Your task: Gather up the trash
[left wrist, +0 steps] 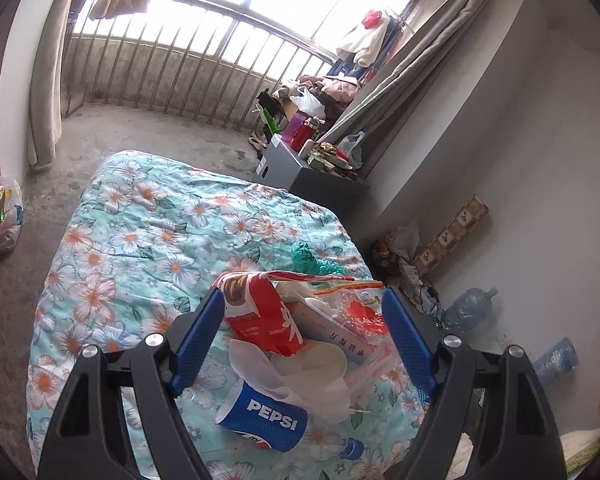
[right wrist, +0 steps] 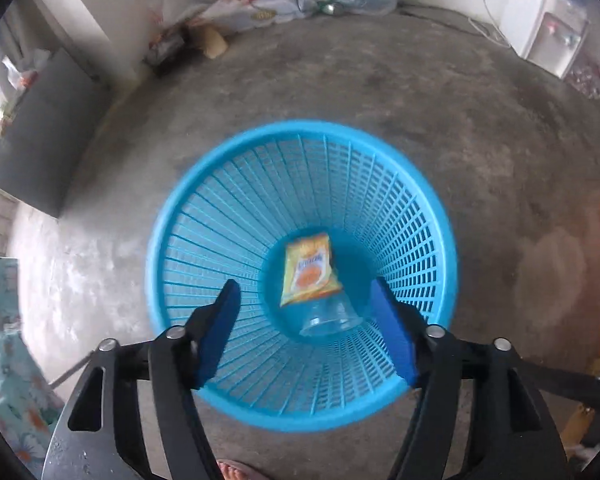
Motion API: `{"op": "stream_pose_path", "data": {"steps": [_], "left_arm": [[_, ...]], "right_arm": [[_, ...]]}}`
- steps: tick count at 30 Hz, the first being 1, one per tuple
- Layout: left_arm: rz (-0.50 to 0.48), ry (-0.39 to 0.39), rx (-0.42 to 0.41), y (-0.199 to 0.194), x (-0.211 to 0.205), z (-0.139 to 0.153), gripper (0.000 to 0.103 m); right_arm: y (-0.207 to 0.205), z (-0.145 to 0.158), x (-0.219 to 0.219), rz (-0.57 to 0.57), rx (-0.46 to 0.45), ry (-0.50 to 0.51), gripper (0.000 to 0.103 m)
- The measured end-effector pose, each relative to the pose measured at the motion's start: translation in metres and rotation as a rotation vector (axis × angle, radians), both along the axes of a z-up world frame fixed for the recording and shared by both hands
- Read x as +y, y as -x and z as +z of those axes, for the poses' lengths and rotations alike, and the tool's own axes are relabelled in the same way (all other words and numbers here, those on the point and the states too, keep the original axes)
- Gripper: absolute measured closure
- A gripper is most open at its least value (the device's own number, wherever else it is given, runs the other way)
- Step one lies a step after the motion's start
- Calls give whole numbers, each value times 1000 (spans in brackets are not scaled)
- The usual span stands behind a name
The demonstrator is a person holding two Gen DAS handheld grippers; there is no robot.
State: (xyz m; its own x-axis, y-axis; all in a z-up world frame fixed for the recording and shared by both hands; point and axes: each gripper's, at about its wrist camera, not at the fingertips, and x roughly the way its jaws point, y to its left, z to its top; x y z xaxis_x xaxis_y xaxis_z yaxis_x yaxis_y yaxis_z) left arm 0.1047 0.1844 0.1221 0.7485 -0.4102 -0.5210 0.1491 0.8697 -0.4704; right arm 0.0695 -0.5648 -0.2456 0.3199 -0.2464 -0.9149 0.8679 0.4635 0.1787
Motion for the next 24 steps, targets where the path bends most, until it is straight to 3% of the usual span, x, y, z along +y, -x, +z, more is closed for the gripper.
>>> {"op": "stream_pose_path", "data": {"steps": [5,10,13,19,20,21,24], "left_arm": [[8,22,-29,8,13,3,23],[-4,-37,-41,11,8,2,23],[-8,-126,-37,13,-4,-1,23],[-27,-266,21,13,-26,-31,20],[-29,-269,29,13,-26,-38,17],[-25,-268,34,13,-26,-44,6],[-8,-224,17,13,-20,-55,5]], "right_arm": [[-13,43,21,106,-94,31,36],[-24,152,89,287,-241,129,16],[-35,204,139,432,-296,169,8],[-47,251,233,619,-254,322,8],[-49,254,249,669,-238,358,8],[-51,258,263,709,-226,391,8],[-53,269,305,814,-202,506,8]]}}
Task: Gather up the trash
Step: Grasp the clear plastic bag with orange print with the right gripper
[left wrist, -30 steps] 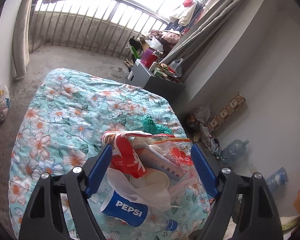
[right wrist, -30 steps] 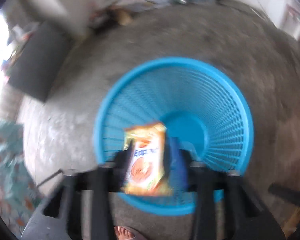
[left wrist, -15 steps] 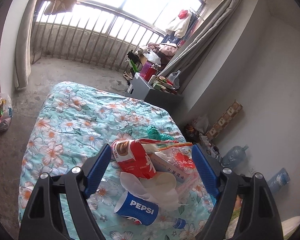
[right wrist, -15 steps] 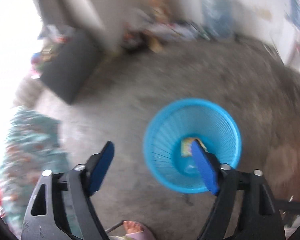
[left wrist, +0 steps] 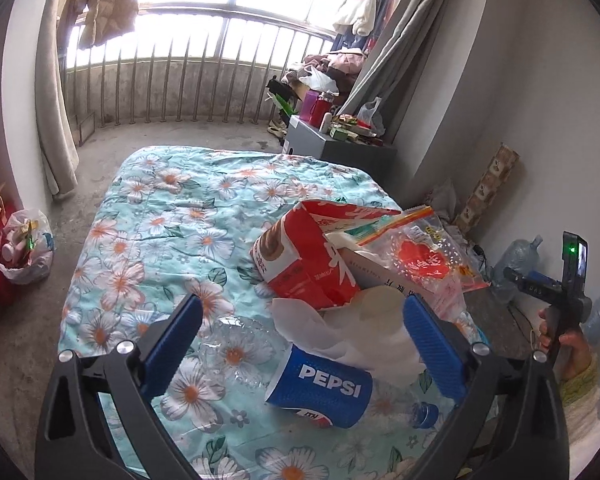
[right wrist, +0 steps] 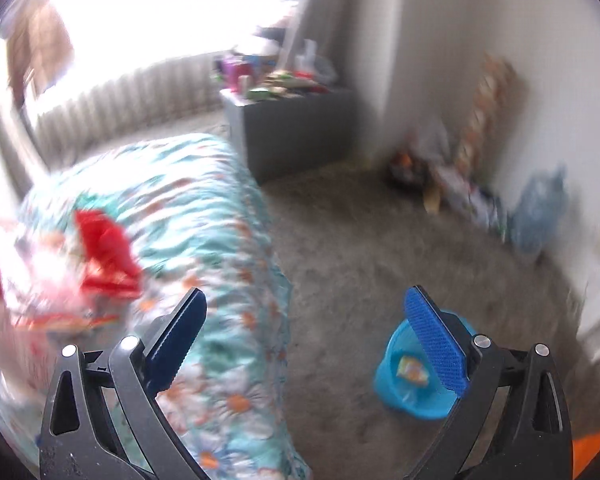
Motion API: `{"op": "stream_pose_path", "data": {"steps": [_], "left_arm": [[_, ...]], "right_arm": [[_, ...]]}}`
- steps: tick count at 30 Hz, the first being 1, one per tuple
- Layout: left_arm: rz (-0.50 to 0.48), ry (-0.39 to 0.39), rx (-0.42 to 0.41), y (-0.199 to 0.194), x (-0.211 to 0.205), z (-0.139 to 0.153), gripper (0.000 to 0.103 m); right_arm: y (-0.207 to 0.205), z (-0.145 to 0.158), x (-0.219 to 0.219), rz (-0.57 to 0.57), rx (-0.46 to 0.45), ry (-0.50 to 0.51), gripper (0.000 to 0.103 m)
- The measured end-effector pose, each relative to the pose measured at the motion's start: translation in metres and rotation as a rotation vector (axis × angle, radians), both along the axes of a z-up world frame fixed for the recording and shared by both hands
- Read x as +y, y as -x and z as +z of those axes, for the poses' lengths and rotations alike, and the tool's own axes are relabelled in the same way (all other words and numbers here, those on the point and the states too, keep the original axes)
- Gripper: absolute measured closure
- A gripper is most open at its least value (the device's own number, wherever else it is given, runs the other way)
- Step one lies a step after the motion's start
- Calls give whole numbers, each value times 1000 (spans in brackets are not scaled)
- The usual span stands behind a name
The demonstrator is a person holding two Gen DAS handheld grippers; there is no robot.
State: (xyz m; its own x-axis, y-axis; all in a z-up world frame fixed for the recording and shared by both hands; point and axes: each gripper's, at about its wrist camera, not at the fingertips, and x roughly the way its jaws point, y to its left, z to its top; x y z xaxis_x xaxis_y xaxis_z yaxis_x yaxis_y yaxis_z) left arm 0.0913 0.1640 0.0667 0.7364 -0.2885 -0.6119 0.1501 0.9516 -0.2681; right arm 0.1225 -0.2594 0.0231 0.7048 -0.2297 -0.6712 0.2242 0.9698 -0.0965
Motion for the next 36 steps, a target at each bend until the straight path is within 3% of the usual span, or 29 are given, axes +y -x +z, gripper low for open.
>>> {"op": "stream_pose_path", "data": {"steps": [2,6,11,17,23,27,30,36], "left_arm": [[14,46,-5,-2,8,-4,5],[25,152,-6,-6,21,-6,5],[22,247,16,-15,31,-16,5],[-63,321,-26,-17,26,-21,5],[-168,315,-102,0,6,-14,5],[-249,259,-129,16,-17,-11,5],[-290,160,-152,26,-41,-14,6],[-313,-98,-184,34,-89,-28,18]], "right_arm": [[8,7,20,33,-43,23,8],[23,17,41,157,-180,-90,8],[22,21,60,206,-229,-191,8],[13,24,82,319,-223,-353,9],[3,19,106,423,-165,-429,23],[-2,28,123,485,-148,-418,28],[-8,36,135,510,-127,-363,34],[-31,31,150,531,-36,-318,51]]}}
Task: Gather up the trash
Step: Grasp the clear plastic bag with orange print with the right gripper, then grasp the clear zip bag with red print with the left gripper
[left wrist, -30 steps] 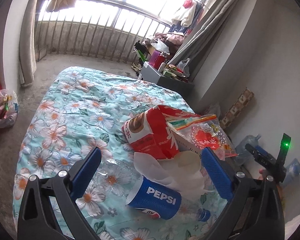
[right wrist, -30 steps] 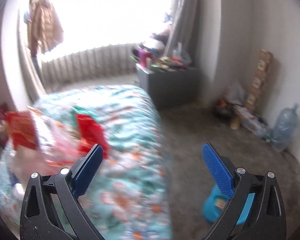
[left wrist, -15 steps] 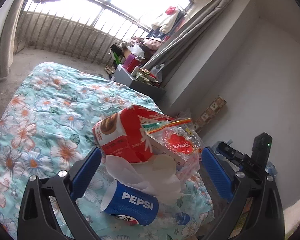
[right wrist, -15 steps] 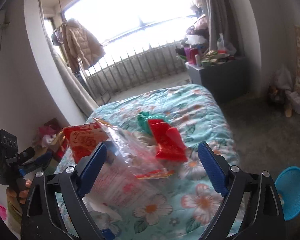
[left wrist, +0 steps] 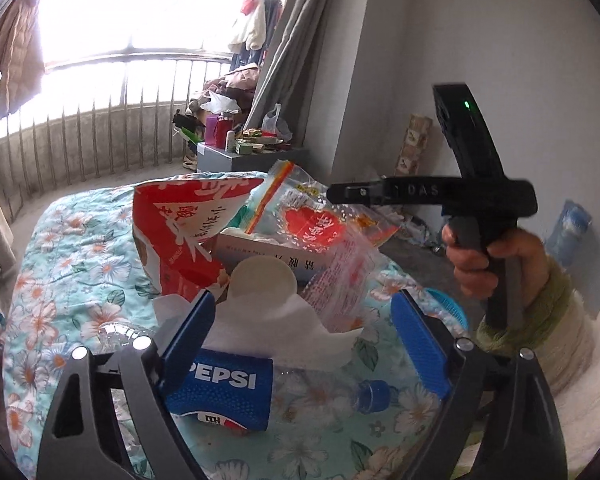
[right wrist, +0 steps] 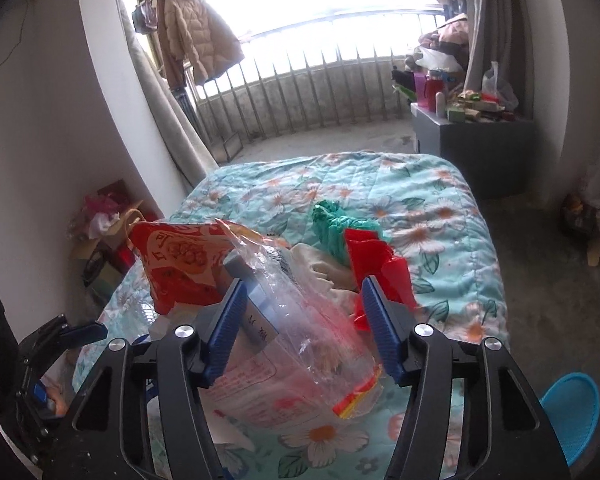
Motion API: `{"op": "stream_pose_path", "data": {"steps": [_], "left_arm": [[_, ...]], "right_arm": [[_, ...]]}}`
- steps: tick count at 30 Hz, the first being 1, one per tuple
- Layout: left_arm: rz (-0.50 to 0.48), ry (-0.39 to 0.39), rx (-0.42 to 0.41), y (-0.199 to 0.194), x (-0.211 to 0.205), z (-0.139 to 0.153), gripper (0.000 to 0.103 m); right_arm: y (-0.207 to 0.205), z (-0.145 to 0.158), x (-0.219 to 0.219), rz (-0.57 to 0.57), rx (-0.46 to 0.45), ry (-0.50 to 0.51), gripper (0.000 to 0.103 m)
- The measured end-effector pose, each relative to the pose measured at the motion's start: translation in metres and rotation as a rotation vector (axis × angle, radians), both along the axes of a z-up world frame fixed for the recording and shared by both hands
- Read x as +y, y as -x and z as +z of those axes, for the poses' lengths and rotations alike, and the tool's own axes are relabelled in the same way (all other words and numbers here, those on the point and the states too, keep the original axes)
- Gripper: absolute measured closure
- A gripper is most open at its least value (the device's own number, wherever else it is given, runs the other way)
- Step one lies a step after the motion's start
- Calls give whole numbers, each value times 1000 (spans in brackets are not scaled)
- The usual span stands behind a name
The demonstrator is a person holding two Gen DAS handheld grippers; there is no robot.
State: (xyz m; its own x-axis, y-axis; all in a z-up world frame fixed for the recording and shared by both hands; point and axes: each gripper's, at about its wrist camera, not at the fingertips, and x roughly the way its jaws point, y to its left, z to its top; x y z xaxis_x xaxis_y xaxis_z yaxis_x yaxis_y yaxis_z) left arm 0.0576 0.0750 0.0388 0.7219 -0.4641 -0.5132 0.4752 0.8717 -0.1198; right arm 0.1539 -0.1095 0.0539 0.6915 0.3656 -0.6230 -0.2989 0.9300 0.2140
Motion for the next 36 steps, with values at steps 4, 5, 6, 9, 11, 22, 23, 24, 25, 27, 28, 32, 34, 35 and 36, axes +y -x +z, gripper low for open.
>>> {"op": "stream_pose_path", "data": {"steps": [4,5,6,9,11,22,23,24,25,27,28,32,34,35,36], "left_arm": [[-11,-116,-51,4,-24,-9,25],[-18,-139,-65,5,-30,-10,26],[-27,-150,-76,5,-34,-12,27],[-62,-178,-93,2,-46,-13,31],[-69,-185,-88,-5,-51,-14,35],[-90,-108,104,-75,-61,-14,47],[-95,-102,119,-80,-61,-14,47],[-104,-96,133,-83,-61,-15,49],[-110,-91,148,-87,-62,-15,51],[-122,-79,175,-91,-62,-17,59],[-131,-71,191,-93,-62,-18,63],[-154,-51,237,-96,-66,-19,72],[-162,-48,243,-95,-68,-18,80],[-166,-48,244,-95,-69,-18,81],[-168,-49,243,-93,-69,-17,85]], "right_arm": [[-7,-4,4,7,30,24,78],[-7,-6,3,4,39,17,82],[-8,-6,1,1,42,9,85],[-5,-5,-6,-18,31,-9,89],[-2,-3,-12,-32,24,-22,90],[15,-3,-49,-89,16,-123,96],[17,-4,-52,-90,15,-129,96],[19,-4,-55,-93,15,-137,96],[20,-5,-57,-95,15,-144,96],[22,-7,-62,-97,16,-159,96],[23,-8,-64,-101,16,-164,96],[28,-9,-70,-111,11,-181,97],[30,-9,-74,-117,6,-191,97],[31,-9,-77,-120,3,-195,97],[32,-9,-78,-121,2,-198,97]]}}
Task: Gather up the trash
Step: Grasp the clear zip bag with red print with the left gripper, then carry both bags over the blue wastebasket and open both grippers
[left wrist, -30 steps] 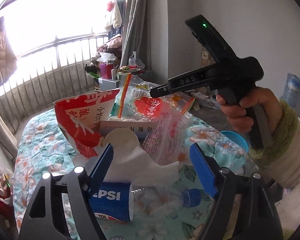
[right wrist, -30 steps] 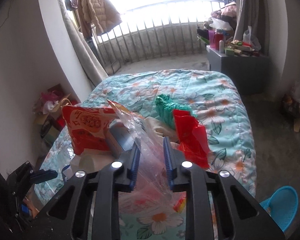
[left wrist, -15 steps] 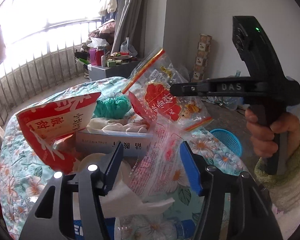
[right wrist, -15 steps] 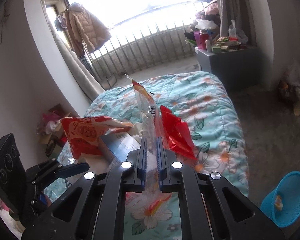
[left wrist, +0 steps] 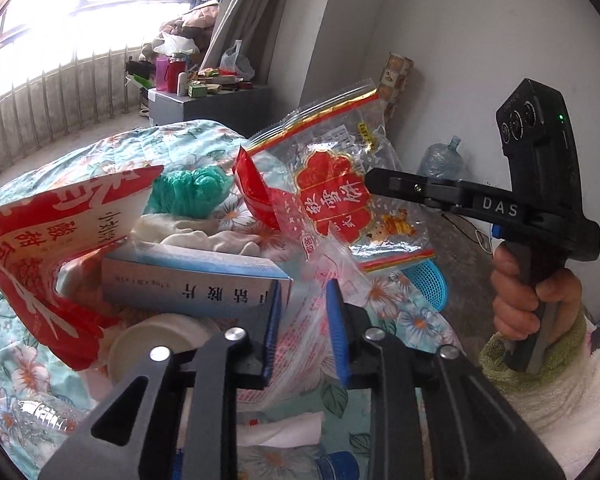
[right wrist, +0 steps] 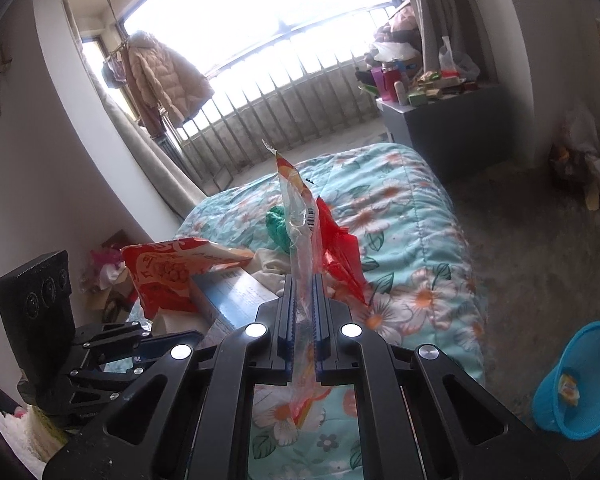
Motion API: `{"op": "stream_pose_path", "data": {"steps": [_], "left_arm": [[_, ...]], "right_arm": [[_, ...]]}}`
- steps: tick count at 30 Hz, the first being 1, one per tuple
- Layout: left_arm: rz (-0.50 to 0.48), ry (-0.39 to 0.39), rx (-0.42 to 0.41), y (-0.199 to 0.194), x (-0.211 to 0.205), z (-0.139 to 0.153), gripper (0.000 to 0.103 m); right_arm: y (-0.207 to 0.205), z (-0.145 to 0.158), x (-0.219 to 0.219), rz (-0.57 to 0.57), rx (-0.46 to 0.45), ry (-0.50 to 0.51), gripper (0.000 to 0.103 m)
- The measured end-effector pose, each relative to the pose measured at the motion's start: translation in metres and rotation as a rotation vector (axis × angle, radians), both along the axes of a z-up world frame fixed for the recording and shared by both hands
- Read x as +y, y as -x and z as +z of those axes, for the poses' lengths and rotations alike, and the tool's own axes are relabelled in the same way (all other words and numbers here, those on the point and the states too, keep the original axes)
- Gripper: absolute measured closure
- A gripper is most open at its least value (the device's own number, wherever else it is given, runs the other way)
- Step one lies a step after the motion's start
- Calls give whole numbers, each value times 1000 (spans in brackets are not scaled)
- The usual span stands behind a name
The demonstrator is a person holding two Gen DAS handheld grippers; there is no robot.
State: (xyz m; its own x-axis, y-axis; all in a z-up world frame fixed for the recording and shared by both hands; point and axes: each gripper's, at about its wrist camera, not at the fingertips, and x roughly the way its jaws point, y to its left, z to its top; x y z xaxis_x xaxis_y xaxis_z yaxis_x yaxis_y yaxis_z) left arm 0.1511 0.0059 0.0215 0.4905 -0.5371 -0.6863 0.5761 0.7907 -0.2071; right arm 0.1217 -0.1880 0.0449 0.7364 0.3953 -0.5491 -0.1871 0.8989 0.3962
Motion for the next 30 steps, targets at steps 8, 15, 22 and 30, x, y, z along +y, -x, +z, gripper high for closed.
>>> {"op": "stream_pose_path", "data": {"steps": [8,15,22,30], "left_arm": [[-27,-2,-42,9,-7,7,101],[9,89,-115,13,2,24,103],[75,278,-114,3,23,41,103],[116,375,-132,7,37,62,103]], "right_arm": [[11,3,-14,-30,-11,-14,98],[23,11,-23,-52,-34,-26,98],[37,21,-32,-28,-67,-83,98],[49,12,-45,-55,-32,-98,98]]}}
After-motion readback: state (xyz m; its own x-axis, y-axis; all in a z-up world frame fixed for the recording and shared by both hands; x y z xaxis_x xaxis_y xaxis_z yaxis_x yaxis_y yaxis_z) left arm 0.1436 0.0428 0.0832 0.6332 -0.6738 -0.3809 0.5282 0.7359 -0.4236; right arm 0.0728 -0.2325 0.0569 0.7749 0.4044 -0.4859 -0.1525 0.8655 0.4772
